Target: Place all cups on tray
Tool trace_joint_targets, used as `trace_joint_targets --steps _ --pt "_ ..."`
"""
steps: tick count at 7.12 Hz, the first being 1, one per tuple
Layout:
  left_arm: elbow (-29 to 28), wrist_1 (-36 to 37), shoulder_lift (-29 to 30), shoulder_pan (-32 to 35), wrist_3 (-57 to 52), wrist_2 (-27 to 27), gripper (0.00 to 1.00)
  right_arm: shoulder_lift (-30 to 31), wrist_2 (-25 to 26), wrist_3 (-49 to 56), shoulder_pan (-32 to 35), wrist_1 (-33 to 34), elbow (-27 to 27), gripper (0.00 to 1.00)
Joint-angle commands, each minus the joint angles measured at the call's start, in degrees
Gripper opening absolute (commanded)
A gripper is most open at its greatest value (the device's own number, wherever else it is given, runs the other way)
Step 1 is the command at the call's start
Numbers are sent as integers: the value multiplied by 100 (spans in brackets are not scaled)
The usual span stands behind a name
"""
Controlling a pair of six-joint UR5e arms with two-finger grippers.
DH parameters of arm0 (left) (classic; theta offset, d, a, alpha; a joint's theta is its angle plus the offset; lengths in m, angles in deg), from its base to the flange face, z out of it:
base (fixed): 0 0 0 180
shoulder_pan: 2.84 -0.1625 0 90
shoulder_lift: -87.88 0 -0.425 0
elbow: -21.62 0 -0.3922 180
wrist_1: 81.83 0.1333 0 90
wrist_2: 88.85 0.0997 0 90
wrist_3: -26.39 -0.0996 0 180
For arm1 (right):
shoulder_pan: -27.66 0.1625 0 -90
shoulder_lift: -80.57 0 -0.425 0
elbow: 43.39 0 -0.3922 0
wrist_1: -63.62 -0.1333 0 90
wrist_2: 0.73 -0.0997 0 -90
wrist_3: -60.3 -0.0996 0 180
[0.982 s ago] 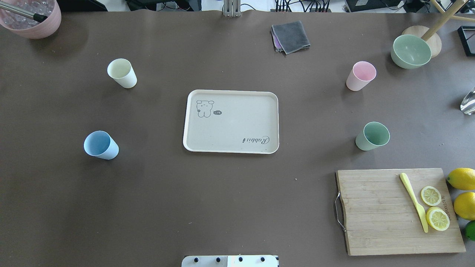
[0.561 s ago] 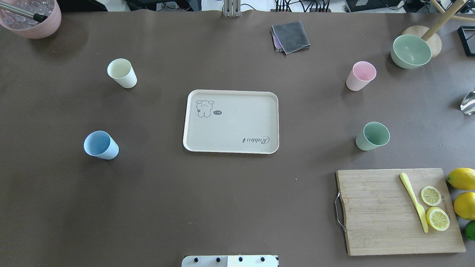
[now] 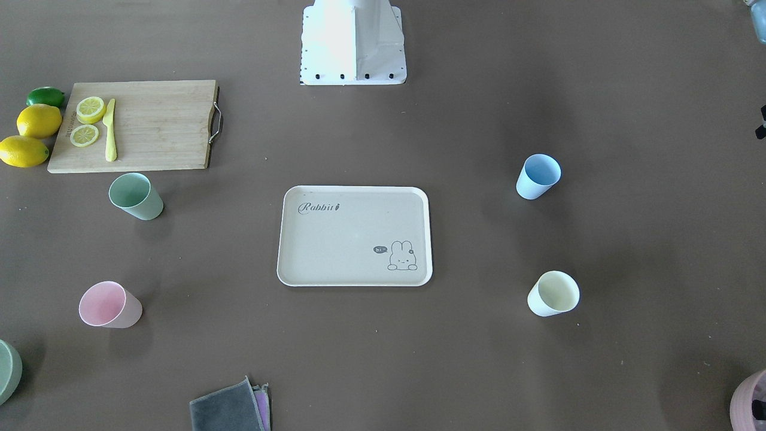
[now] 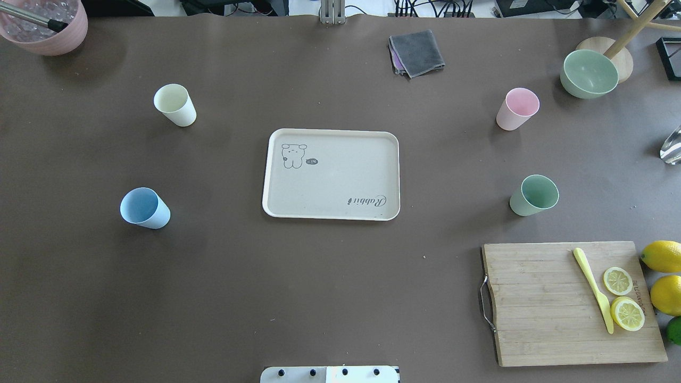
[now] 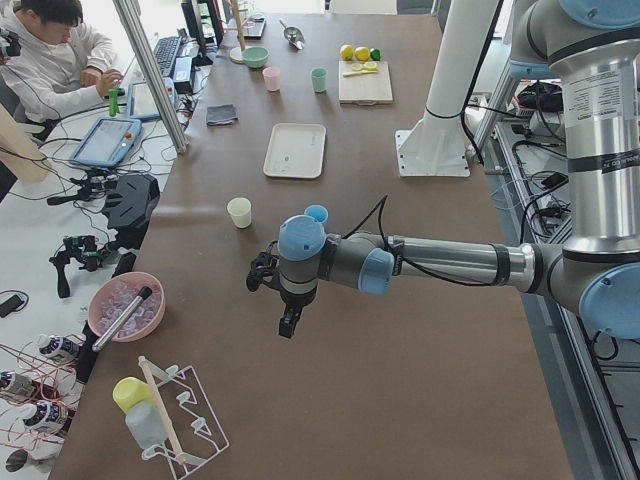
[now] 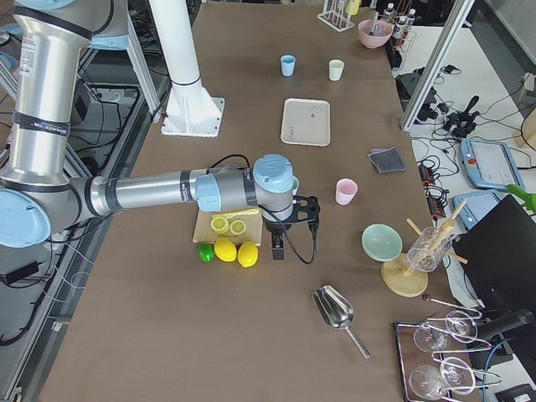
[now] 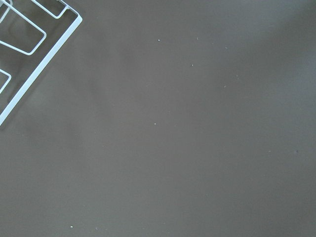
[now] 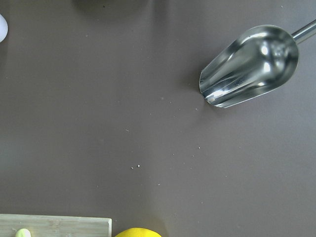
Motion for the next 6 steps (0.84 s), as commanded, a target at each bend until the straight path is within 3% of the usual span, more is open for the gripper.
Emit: trace_joint_targets --steps 1,6 --pt "10 -1 -4 0 -2 -7 98 -9 -4 3 0 0 1 100" --pt "-34 8 -12 0 7 -7 98 -9 -56 -6 0 0 10 100"
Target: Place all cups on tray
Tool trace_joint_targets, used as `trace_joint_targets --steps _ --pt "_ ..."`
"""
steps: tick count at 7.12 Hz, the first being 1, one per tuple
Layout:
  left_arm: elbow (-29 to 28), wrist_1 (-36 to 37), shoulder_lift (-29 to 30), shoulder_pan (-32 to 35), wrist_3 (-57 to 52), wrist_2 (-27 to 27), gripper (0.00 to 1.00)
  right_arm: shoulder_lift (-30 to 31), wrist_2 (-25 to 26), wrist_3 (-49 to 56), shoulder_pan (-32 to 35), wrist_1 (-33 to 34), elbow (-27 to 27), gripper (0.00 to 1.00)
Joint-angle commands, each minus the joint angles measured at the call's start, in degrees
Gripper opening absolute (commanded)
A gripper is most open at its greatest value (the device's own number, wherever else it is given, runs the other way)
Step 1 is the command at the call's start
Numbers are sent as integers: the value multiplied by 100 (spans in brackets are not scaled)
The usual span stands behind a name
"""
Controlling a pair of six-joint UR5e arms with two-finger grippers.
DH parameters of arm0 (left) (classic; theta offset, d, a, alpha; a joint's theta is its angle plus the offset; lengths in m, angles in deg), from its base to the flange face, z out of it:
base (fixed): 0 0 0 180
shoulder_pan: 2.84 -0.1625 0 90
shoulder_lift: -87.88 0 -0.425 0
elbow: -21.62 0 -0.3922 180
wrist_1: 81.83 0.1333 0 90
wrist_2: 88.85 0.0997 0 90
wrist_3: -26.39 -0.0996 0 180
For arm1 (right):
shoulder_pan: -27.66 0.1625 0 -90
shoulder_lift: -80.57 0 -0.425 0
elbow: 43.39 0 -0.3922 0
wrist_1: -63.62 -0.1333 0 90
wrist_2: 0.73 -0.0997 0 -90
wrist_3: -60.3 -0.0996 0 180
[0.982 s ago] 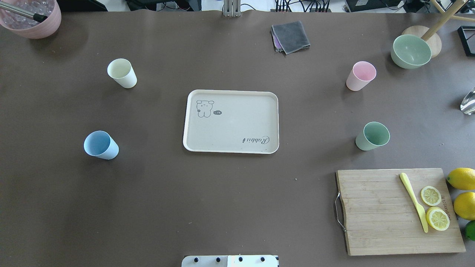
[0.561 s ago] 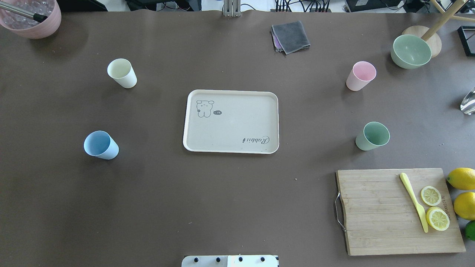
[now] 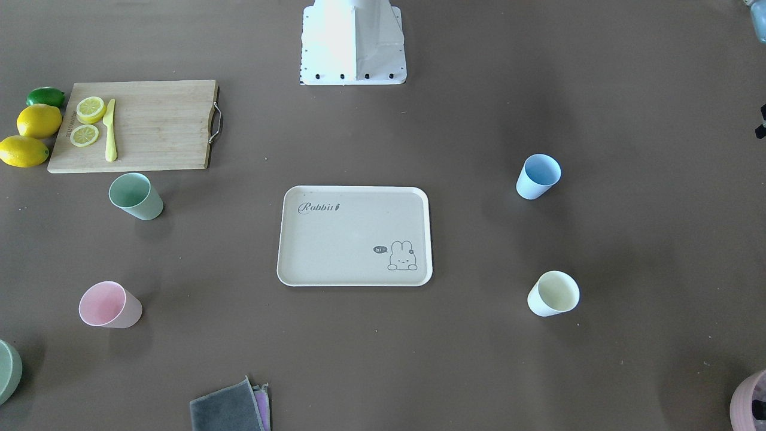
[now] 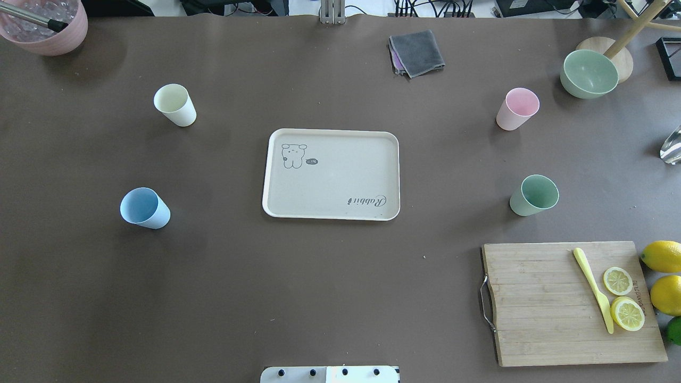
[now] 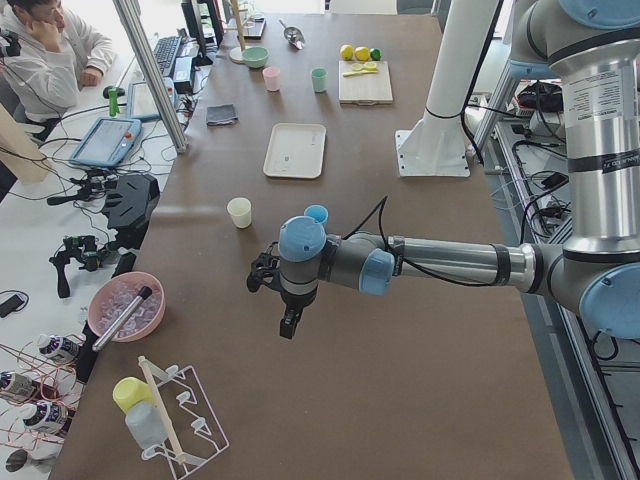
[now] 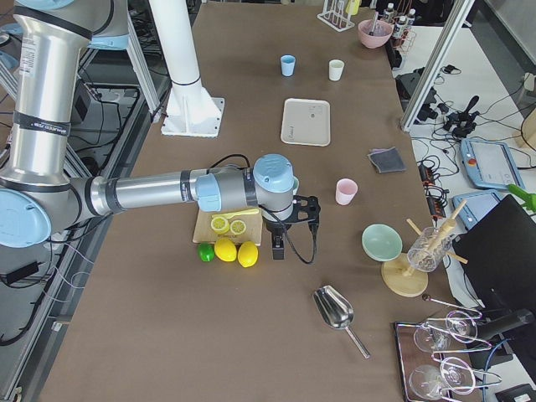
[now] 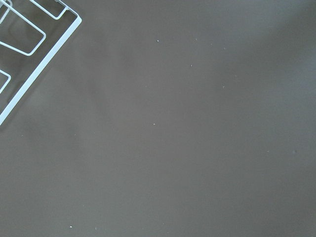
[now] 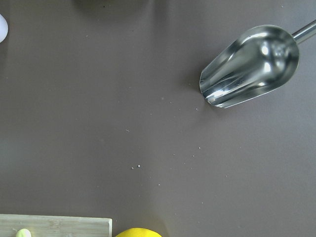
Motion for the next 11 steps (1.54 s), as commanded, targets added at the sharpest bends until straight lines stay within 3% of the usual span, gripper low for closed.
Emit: trace_joint_targets --steps 1,7,8,9,10,11 --pt "-38 10 -3 -9 0 9 98 -1 -64 -2 -6 5 3 100" --pt "-12 10 -3 -35 79 0 98 -10 -133 42 -15 -13 126 100" --pt "-3 1 -3 -35 88 -9 98 -62 -378 -2 -102 -308 152 100" --pt "23 10 -3 -35 79 -165 98 -193 -981 -2 -407 -564 301 100" --pt "6 36 41 -35 88 -602 98 -386 -1291 -63 -723 -836 389 100" --pt "24 19 76 -44 27 -641 98 -623 -1242 -255 -996 -960 399 100"
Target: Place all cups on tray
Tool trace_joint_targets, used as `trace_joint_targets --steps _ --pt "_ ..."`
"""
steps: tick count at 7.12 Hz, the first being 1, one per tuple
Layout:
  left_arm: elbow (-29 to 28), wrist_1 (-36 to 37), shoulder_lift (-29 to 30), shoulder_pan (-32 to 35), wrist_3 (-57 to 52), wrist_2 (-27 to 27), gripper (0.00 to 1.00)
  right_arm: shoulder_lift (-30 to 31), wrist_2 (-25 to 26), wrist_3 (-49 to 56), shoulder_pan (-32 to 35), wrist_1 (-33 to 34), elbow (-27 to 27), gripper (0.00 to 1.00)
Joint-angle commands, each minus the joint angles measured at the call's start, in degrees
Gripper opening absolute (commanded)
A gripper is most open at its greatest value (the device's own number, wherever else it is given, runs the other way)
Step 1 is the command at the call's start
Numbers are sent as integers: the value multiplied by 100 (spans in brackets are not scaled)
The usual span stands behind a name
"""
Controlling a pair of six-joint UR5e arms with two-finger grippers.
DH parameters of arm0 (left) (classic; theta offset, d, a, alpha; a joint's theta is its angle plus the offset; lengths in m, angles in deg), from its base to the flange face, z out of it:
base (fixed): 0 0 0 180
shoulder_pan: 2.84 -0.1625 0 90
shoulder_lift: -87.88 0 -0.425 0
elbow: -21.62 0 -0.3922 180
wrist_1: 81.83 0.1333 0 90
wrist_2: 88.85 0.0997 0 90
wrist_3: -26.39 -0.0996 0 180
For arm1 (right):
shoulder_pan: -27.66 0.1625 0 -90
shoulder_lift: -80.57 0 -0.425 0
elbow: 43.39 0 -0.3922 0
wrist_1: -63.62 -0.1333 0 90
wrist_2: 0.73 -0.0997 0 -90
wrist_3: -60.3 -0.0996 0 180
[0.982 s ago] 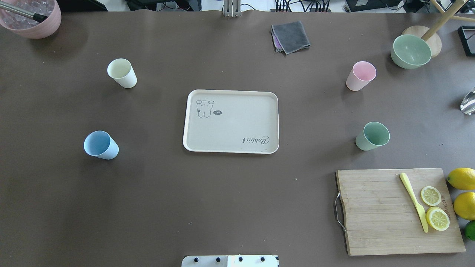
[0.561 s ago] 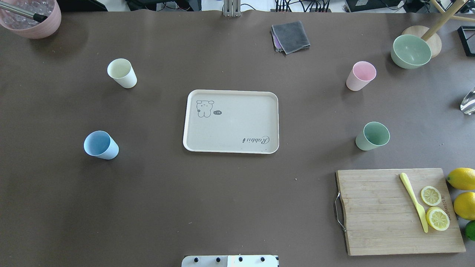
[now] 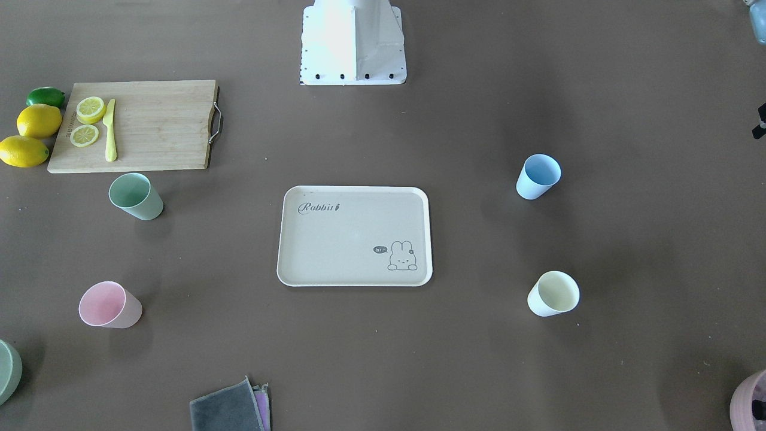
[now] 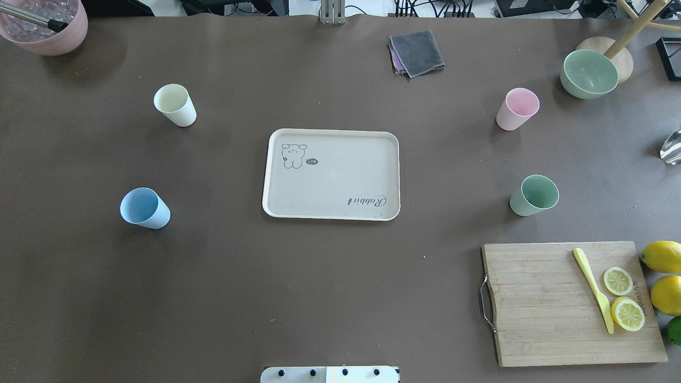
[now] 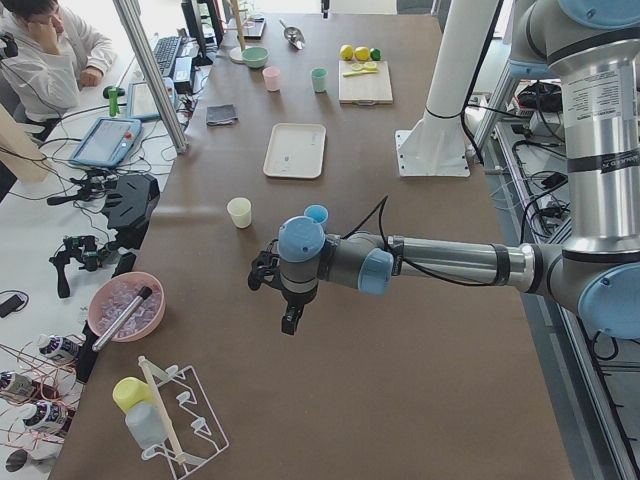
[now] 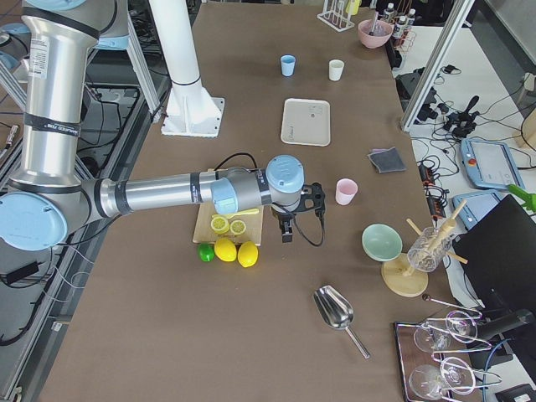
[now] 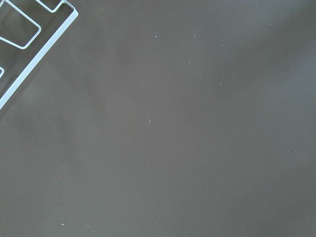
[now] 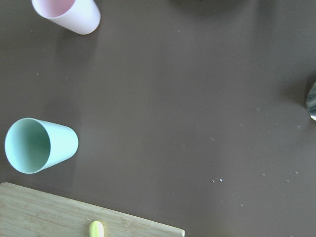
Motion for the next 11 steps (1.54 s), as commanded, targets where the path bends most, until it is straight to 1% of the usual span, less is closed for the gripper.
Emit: trace_joint_targets --steps 1,2,3,4,5,6,7,8,9,10,11 --pt "29 -21 -18 -15 -47 -232 98 -571 -152 -186 -603 -237 292 100" --pt "29 -178 -45 -15 -30 -233 98 -922 -152 -212 -918 -263 599 100" --pt "29 -196 -106 -15 5 -233 98 -1151 -48 -212 -1278 -325 837 100" --pt "20 -171 -133 -6 23 -224 98 -1232 40 -238 -1430 -595 1074 100" --pt "29 -179 -133 -6 32 -206 98 -1268 119 -717 -1631 -911 1094 99" --pt "20 -179 -133 2 32 -180 98 -1346 346 -1322 -1851 -1175 1094 97" --pt "20 -179 -133 2 110 -171 98 -1356 618 -1598 -2079 -1404 1172 94" --pt "29 -205 -124 2 564 -162 98 -1356 708 -1636 -2169 -1432 1286 90" --pt "38 -205 -124 2 612 -162 98 -1382 726 -1662 -2239 -1433 1340 87" --pt "29 -205 -124 2 612 -162 98 -1408 718 -1671 -2283 -1433 1375 86" --pt "29 -205 -107 -6 638 -162 98 -1417 718 -1784 -2327 -1433 1367 51"
